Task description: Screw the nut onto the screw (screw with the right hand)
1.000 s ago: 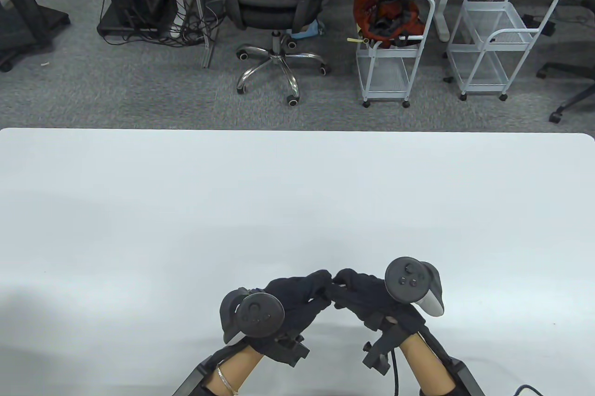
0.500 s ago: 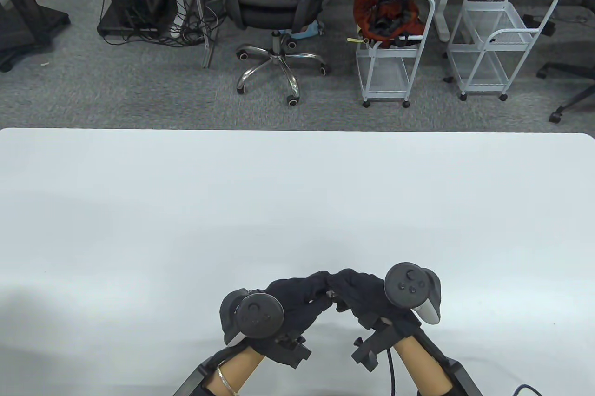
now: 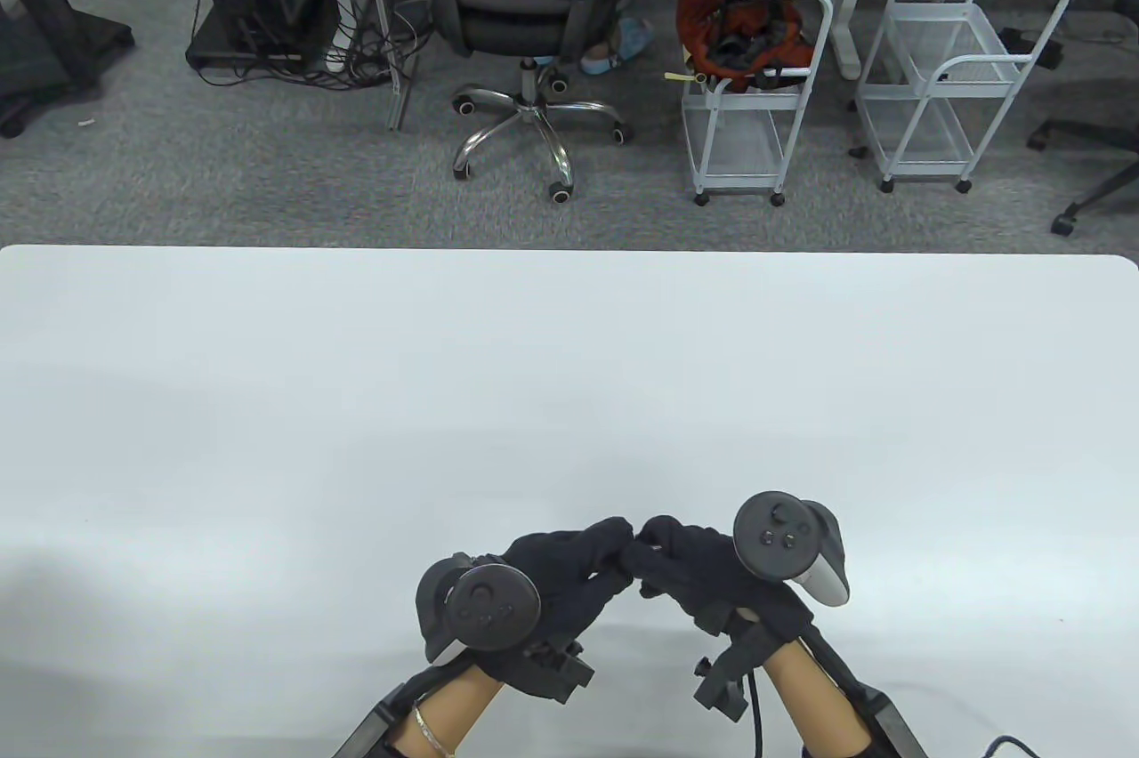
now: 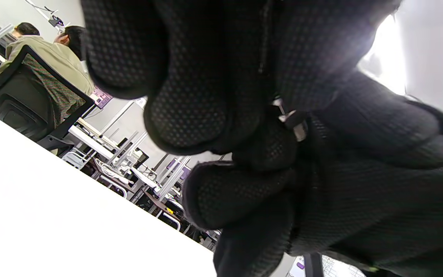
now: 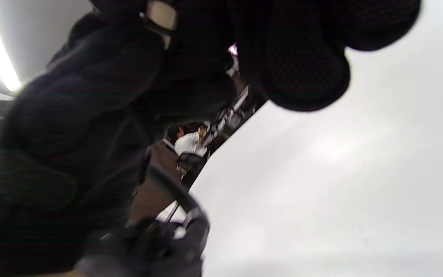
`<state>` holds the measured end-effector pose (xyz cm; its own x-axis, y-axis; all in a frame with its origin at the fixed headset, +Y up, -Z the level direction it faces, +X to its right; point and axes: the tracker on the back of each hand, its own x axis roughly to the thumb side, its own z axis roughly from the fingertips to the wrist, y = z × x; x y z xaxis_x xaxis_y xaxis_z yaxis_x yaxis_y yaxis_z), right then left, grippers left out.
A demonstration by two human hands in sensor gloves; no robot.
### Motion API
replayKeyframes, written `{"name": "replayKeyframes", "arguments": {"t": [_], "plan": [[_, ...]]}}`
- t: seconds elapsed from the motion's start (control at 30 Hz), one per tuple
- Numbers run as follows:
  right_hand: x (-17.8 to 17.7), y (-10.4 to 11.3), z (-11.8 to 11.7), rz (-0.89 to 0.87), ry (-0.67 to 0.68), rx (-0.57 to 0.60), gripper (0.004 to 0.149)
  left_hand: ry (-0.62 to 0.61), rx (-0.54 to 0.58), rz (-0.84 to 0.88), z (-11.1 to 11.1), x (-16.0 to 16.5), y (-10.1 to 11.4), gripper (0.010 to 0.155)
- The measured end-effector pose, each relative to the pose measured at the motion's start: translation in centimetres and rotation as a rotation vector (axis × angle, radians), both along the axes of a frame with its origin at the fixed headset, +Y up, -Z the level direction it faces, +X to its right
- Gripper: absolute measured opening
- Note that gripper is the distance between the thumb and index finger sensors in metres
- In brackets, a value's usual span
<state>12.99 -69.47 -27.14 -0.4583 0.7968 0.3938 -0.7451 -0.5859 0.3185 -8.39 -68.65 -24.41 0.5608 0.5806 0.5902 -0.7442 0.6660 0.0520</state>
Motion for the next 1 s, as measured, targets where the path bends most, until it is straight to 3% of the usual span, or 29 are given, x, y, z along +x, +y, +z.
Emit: {"name": "replayKeyframes", "arguments": {"t": [0.07,0.23,0.4,0.53,0.63,0.7,0.87,1.0], "plan": [[-0.11,-0.18,0.11,-0.041,-0.094,0.047,0.048,-0.004,-0.001,-0.003,0.00,0.12,-0.06,0.045],[-0.15,-0.08,-0.12,0.003,0.102,-0.090,0.051,0.020,-0.005,-0.008,-0.29,-0.27,-0.16,0.044],[0.01,0.27,0.08,-0.026,-0.065,0.038,0.048,-0.004,-0.026,0.028,-0.19,-0.05,-0.10,0.044],[0.07,0.60,0.10,0.015,0.088,-0.068,0.051,-0.002,-0.051,0.054,-0.35,-0.33,-0.19,0.044],[-0.01,0.49,0.25,0.018,-0.037,0.038,0.048,-0.003,-0.020,0.021,0.05,0.01,-0.06,0.044],[-0.05,0.42,0.29,-0.008,-0.062,0.047,0.048,-0.003,-0.019,0.022,0.05,0.06,-0.04,0.044],[-0.01,0.57,0.16,0.011,0.126,-0.112,0.051,0.015,-0.015,0.024,0.01,-0.25,0.18,0.043],[-0.12,0.52,0.34,-0.006,-0.069,0.058,0.048,0.011,-0.029,0.033,-0.01,-0.04,-0.04,0.044]]}}
